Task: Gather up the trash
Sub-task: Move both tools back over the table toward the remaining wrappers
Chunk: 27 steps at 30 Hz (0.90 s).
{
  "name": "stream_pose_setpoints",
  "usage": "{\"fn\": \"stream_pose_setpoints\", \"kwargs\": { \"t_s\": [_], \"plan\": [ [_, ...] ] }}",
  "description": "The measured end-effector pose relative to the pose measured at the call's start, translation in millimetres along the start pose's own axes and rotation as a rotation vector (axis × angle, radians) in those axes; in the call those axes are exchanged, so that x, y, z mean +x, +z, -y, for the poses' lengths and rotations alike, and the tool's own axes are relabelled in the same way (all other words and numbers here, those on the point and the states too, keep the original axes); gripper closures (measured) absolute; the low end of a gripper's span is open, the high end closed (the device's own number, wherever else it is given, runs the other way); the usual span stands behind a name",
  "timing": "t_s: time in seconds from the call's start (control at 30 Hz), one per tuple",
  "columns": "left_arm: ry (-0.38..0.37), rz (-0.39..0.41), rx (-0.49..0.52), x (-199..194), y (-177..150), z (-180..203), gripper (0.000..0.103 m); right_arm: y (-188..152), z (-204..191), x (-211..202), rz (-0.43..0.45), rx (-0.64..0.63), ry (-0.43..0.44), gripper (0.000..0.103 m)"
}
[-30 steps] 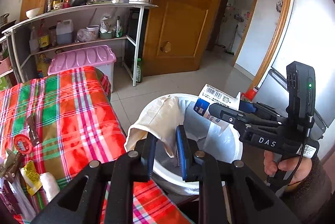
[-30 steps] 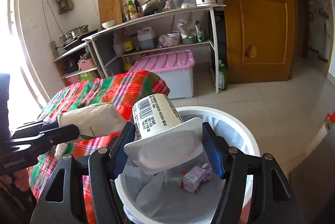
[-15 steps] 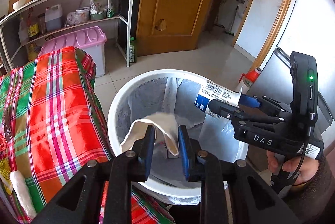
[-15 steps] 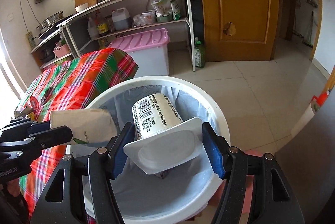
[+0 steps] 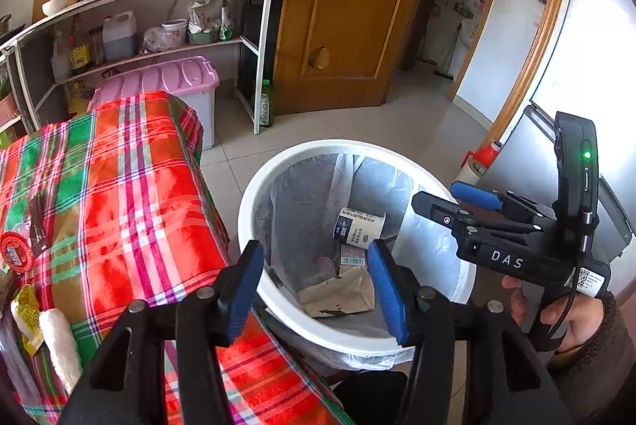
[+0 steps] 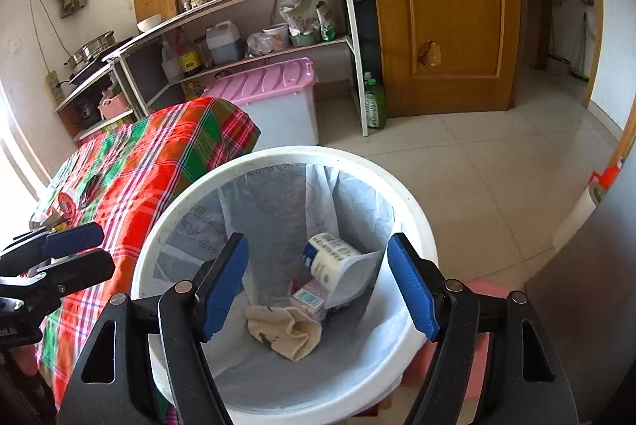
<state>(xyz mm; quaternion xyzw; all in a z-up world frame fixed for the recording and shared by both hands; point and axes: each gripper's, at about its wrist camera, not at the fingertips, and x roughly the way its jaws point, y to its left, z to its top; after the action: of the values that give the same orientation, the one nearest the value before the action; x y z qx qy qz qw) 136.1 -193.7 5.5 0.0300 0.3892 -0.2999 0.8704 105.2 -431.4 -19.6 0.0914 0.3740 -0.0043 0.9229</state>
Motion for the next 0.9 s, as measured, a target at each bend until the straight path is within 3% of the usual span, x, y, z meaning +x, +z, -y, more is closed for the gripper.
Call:
{"fn": "stream_pose_setpoints", "kwargs": {
  "t_s": [0.53, 0.9],
  "plan": [
    [0.147, 0.121, -0.136, -80, -33, -75, 0.04, -6, -87, -23, 0.045, -0.067, 0.124, 0.03],
    [0.314, 0.184, -0.229, -131, -72, -134, 0.037, -18, -157, -9, 0.008, -0.118, 0.222, 0.03]
  ]
}}
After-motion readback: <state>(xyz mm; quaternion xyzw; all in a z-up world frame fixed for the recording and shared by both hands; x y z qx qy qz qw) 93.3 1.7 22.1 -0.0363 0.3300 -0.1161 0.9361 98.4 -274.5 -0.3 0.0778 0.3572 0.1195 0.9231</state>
